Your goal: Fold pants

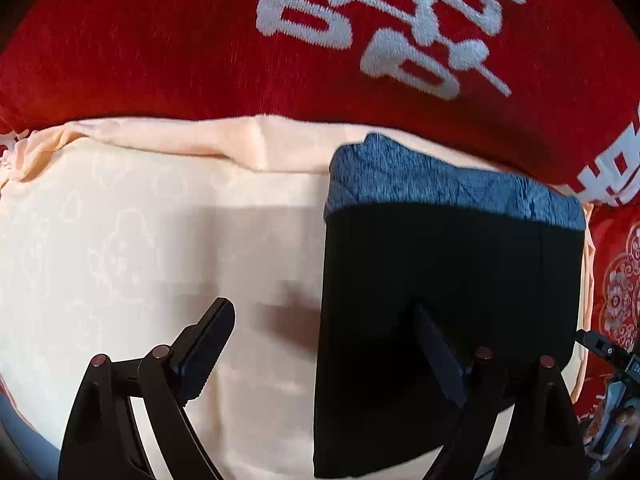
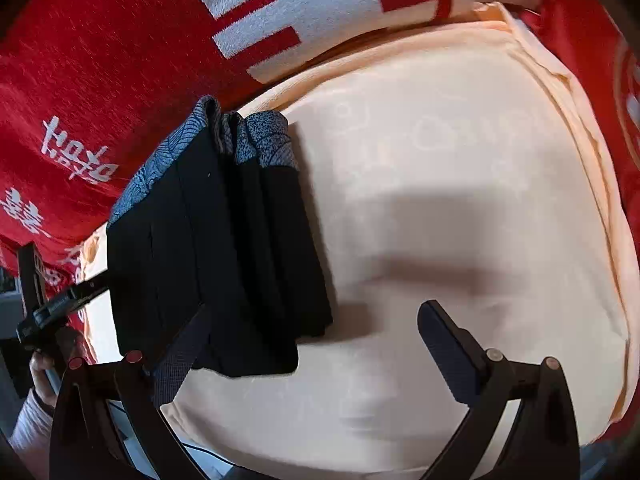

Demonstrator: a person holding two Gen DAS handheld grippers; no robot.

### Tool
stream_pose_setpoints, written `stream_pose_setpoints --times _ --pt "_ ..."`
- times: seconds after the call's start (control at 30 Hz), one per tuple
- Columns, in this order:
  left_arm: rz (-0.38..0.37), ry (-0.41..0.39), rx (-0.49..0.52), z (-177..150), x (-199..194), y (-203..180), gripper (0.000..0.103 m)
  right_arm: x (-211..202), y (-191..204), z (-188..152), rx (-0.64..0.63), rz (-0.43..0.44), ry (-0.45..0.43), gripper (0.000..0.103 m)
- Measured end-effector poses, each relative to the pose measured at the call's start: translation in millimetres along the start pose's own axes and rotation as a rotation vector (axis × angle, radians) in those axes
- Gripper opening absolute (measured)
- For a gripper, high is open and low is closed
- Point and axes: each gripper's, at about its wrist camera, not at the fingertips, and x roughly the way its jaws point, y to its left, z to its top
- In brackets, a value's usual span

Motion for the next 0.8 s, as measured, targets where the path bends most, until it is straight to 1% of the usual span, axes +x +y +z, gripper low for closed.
stream_pose_setpoints --times 0.07,0.13,0.23,0.3,0.37,0.47,0.57,0.67,0.7,0.73,0.77,0.8 --pt "-0.020 0.013 -0.011 5 4 2 0.091 2 -2 5 -0.005 0.019 0.013 0.103" --pt "-0.055 0.026 -0.026 11 9 5 0.091 5 -4 12 -0.007 0.045 0.022 0.103" --pt "-0.099 0.037 -0.031 17 14 10 0.091 11 -7 21 -0.013 0.105 0.045 0.103" --pt "-0.132 0.039 -0.014 20 15 9 0.091 14 -7 25 -0.030 0.137 0.056 0.103" --pt "-0.158 0.049 0.025 25 19 4 0.091 18 -7 30 -0.046 0.171 0.072 0.103" --pt "-0.201 0.085 0.089 33 31 -1 0.091 27 -7 38 -0.071 0.221 0.097 0.103" --pt "-0.251 0.104 0.104 35 39 -5 0.091 37 -9 44 -0.082 0.261 0.116 0.103" --pt "-0.288 0.108 0.120 40 46 -7 0.091 48 -9 51 -0.088 0.340 0.142 0.103" --pt "-0.294 0.108 0.127 36 48 -7 0.095 50 -9 52 -0.089 0.367 0.148 0.103" --pt "-0.286 0.107 0.128 36 50 -8 0.102 52 -10 53 -0.089 0.384 0.152 0.103" --pt "-0.278 0.104 0.129 36 55 -14 0.102 54 -9 54 -0.088 0.398 0.155 0.103" --pt "-0.290 0.107 0.129 35 59 -16 0.102 58 -9 57 -0.090 0.412 0.160 0.103"
